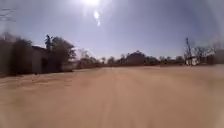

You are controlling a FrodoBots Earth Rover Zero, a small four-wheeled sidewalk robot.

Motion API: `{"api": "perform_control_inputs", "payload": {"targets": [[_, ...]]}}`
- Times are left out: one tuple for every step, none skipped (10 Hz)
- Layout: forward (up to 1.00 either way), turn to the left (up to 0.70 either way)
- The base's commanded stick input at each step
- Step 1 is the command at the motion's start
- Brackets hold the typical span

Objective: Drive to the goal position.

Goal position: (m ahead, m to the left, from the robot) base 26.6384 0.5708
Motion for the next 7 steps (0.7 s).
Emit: {"api": "perform_control_inputs", "payload": {"targets": [[0.85, 0.00], [0.85, 0.00], [0.85, 0.00], [0.85, 0.00], [0.85, 0.00], [0.85, 0.00], [0.85, 0.00]]}}
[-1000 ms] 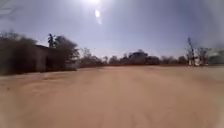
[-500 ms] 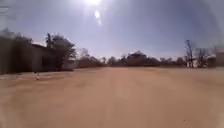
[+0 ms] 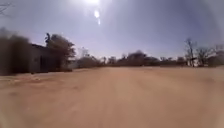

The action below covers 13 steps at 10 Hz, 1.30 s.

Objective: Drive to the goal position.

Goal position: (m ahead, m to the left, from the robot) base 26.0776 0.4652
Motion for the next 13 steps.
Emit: {"api": "perform_control_inputs", "payload": {"targets": [[0.85, 0.00], [0.85, 0.00], [0.85, 0.00], [0.85, 0.00], [0.85, 0.00], [0.85, 0.00], [0.85, 0.00], [0.85, 0.00], [0.85, 0.00], [0.85, 0.00], [0.85, 0.00], [0.85, 0.00], [0.85, 0.00]]}}
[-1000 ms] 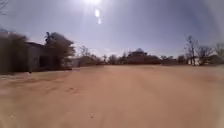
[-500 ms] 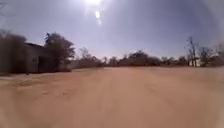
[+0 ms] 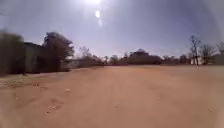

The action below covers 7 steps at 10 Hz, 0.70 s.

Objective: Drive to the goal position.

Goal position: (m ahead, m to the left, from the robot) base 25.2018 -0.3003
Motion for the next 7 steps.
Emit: {"api": "perform_control_inputs", "payload": {"targets": [[0.85, 0.00], [0.85, 0.00], [0.85, 0.00], [0.85, 0.00], [0.85, 0.00], [0.85, 0.00], [0.85, 0.00]]}}
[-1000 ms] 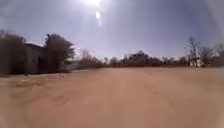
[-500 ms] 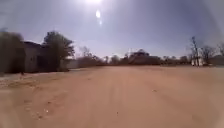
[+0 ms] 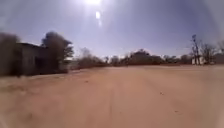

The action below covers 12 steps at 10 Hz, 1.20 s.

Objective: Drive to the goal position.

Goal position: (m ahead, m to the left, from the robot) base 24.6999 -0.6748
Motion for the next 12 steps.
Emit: {"api": "perform_control_inputs", "payload": {"targets": [[0.85, 0.00], [0.85, 0.00], [0.85, 0.00], [0.85, 0.00], [0.85, 0.00], [0.85, 0.00], [0.85, 0.00], [0.85, 0.00], [0.85, 0.00], [0.85, 0.00], [0.85, 0.00], [0.85, 0.00]]}}
